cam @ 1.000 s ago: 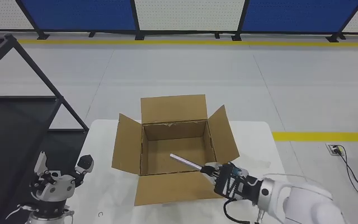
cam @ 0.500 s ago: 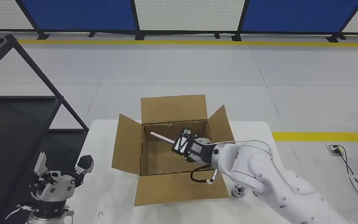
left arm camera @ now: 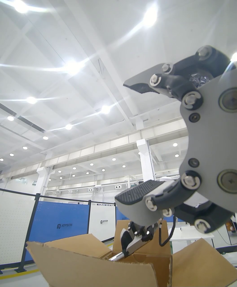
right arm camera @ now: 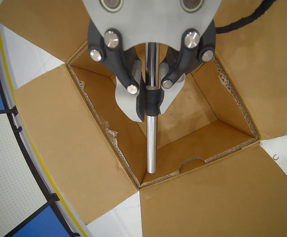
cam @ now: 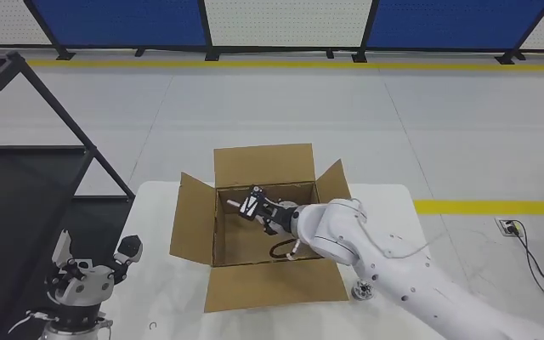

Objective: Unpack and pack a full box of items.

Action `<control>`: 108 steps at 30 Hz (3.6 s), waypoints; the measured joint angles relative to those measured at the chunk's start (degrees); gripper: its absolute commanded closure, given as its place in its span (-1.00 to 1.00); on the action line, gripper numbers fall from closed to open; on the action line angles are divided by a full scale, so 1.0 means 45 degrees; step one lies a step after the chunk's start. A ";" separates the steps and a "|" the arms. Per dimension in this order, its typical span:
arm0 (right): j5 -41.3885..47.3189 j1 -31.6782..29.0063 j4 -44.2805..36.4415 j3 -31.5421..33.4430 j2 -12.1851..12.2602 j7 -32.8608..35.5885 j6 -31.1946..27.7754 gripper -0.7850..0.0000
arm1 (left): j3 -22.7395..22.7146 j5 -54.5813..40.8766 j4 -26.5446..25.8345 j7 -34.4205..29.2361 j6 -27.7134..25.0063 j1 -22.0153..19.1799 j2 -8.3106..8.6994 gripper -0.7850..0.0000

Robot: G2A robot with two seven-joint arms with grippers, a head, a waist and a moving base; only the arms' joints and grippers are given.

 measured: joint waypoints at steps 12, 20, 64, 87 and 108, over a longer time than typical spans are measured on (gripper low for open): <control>-0.0304 0.0269 0.3325 -0.1011 -0.1608 -0.0667 0.0226 1.00 | 0.0000 0.0000 0.0000 0.0000 0.0000 0.0000 0.0000 -1.00; -0.0251 0.0275 0.3906 -0.1048 -0.1916 -0.1198 0.0115 1.00 | 0.0000 0.0000 0.0000 0.0000 0.0000 0.0000 0.0000 -1.00; -0.0195 0.0409 0.9953 -0.0926 -0.4625 -0.1335 -0.1870 0.37 | 0.0000 0.0000 0.0000 0.0000 0.0000 0.0000 0.0000 -1.00; -0.1771 -0.0172 0.8975 0.0711 -0.3532 -0.4773 -0.3425 1.00 | 0.0000 0.0000 0.0000 0.0000 0.0000 0.0000 0.0000 -1.00; -0.6857 -1.1057 -0.6883 0.9263 0.1075 -0.7061 -0.4675 1.00 | 0.0000 0.0000 0.0000 0.0000 0.0000 0.0000 0.0000 -1.00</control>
